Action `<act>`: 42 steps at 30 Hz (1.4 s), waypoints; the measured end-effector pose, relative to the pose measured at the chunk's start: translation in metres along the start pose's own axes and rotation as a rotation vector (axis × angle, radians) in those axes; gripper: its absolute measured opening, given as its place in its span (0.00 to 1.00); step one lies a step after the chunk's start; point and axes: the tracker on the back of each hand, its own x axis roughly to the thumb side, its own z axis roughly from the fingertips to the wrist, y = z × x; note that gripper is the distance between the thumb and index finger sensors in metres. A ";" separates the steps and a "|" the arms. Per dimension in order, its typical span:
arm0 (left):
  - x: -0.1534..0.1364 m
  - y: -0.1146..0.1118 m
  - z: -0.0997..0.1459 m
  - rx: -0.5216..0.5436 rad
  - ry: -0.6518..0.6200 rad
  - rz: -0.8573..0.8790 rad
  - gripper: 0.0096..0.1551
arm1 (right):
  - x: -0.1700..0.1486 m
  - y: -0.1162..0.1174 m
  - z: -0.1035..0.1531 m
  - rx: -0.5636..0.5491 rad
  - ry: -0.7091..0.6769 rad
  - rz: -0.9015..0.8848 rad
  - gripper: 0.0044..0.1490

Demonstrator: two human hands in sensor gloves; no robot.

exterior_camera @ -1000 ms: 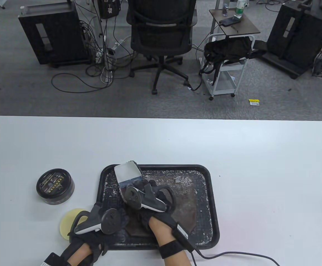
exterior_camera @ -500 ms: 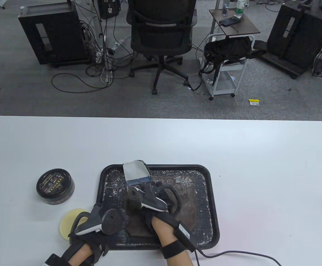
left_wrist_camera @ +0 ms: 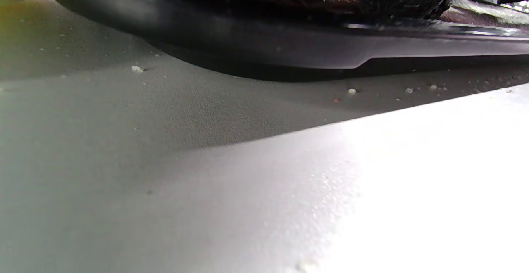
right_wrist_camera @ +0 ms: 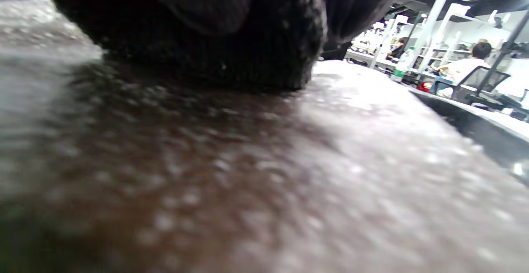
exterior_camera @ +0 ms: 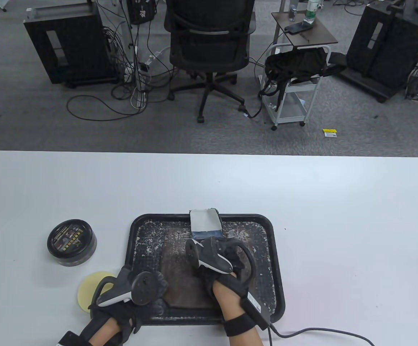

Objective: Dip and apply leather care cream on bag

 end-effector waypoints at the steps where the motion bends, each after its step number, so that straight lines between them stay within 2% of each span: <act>1: 0.000 0.000 0.000 0.000 0.000 -0.001 0.39 | -0.003 0.000 0.000 0.005 0.012 -0.006 0.35; 8: 0.000 -0.001 0.000 0.000 0.005 0.001 0.39 | -0.025 0.001 0.004 0.025 0.096 -0.021 0.35; 23: -0.002 -0.004 0.000 -0.007 0.008 0.030 0.39 | -0.077 0.008 0.018 0.030 0.243 -0.192 0.35; 31: -0.002 -0.004 -0.001 -0.012 0.010 0.028 0.39 | -0.099 0.015 0.023 0.077 0.327 -0.265 0.35; 34: -0.002 -0.005 0.000 -0.013 0.012 0.028 0.39 | -0.100 0.016 0.023 0.083 0.330 -0.289 0.35; 42: -0.002 -0.005 -0.001 -0.013 0.012 0.029 0.39 | -0.074 0.012 0.023 0.070 0.287 -0.196 0.36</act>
